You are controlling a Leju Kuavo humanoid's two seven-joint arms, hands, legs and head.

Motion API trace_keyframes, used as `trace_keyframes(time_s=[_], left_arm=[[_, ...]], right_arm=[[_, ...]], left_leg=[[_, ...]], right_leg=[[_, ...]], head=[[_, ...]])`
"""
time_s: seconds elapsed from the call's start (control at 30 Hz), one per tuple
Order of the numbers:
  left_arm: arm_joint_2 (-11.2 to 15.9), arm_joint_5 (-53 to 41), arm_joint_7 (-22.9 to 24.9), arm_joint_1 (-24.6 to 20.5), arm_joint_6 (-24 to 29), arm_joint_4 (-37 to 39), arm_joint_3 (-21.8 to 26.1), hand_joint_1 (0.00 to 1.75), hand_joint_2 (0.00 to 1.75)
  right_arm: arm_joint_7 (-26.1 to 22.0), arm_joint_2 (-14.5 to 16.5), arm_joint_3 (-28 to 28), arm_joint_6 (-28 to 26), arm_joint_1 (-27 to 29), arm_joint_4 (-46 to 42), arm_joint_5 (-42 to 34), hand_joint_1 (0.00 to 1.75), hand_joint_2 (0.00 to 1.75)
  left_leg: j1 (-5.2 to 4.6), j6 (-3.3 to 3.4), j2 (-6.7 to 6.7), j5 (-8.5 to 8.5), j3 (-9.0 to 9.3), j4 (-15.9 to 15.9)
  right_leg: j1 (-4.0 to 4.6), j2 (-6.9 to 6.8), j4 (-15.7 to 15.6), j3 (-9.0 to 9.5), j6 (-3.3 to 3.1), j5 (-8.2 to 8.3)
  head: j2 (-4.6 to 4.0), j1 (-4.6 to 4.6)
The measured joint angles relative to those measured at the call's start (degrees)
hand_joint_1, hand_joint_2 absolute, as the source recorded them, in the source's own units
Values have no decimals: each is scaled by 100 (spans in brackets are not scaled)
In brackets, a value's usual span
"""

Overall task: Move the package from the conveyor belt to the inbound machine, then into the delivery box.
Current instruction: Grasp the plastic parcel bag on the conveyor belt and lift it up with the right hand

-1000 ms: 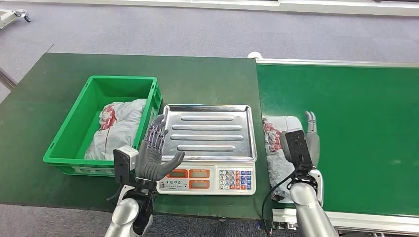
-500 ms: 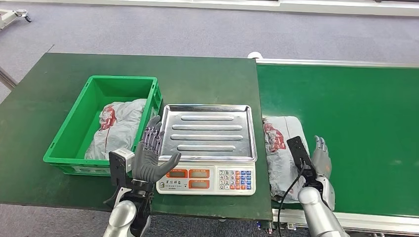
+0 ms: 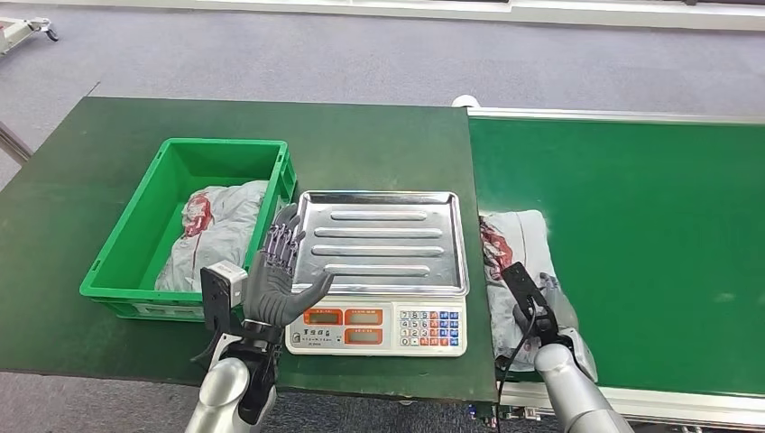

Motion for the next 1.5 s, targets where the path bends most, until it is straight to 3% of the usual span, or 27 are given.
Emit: trace_keyframes(time_s=[0.37,0.5,0.8,1.5], left_arm=[[22,17,4,-97,-8,65,-7,0,175],[33,20,5,-96,-6,57,-7,0,175],[67,52,5,-97,38,30,-7,0,175],[93,55,5,-97,40,26,-7,0,175]], right_arm=[[51,142,31,356,-211,527,-90,0,175],[53,169,37,395,-258,585,-109,175,175],[-207,196,32,391,-343,622,-286,175,175],[-256,278,32,400,-384,625,-313,175,175]], left_leg=[[1,2,17,-26,82,0],[1,2,18,-25,100,0],[1,2,31,-25,116,0],[5,-4,29,-29,113,-1]], right_leg=[[11,8,-5,81,5,-16],[11,8,-5,99,5,-15],[12,17,-5,112,4,-13],[17,14,-5,110,0,-19]], head=[[0,1],[0,0],[0,0],[0,0]])
